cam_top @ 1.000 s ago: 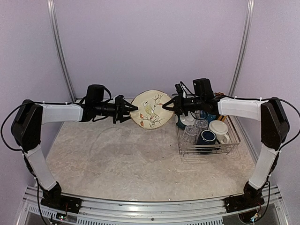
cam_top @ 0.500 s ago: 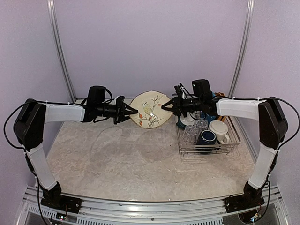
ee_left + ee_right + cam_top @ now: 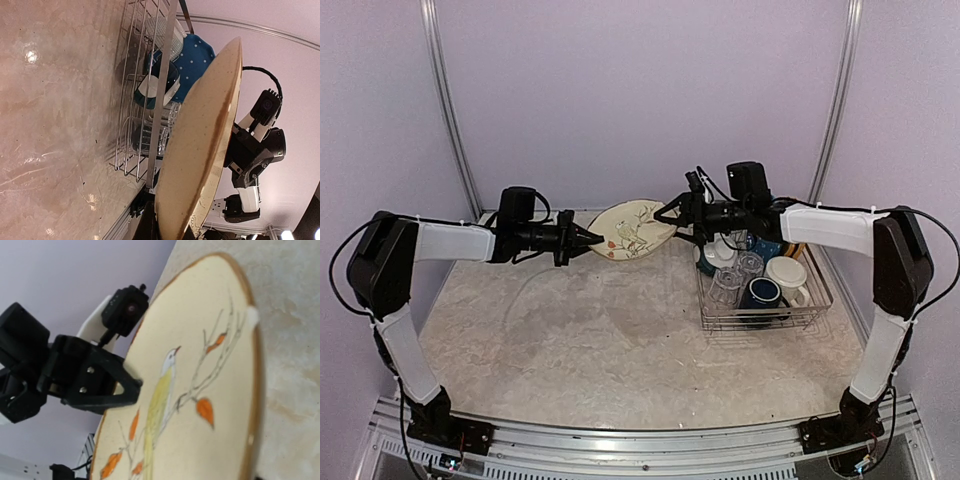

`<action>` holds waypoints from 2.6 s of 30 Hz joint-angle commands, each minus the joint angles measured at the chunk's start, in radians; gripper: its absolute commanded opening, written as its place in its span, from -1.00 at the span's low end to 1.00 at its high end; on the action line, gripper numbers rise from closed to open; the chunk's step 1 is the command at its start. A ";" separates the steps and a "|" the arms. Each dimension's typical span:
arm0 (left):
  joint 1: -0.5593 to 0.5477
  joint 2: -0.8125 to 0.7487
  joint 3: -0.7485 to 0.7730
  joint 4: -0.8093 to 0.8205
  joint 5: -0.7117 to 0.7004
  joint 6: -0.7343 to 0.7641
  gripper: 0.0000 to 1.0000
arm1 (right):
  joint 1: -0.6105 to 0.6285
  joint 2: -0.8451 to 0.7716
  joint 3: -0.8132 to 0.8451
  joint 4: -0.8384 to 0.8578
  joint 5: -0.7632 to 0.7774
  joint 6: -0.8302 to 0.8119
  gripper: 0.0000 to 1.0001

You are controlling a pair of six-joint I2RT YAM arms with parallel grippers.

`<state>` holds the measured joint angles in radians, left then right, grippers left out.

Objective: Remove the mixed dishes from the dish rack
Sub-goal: Pass from the right arm to the left, then place the plate at the corner of the board.

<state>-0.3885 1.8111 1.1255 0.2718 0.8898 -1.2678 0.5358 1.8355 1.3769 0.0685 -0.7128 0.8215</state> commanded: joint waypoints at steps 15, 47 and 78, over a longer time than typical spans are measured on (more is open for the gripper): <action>0.179 -0.189 -0.102 -0.148 -0.043 0.180 -1.00 | 0.000 -0.042 0.156 -0.426 0.355 -0.299 1.00; 0.514 0.043 -0.102 -0.012 -0.328 0.147 -1.00 | 0.001 -0.258 0.110 -0.624 0.827 -0.548 1.00; 0.528 0.135 -0.072 -0.141 -0.361 0.246 0.34 | -0.059 -0.305 0.047 -0.686 1.013 -0.494 0.98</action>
<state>0.1345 2.0033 1.0935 0.1543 0.5415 -1.0534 0.5079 1.5421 1.4311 -0.5648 0.2272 0.2977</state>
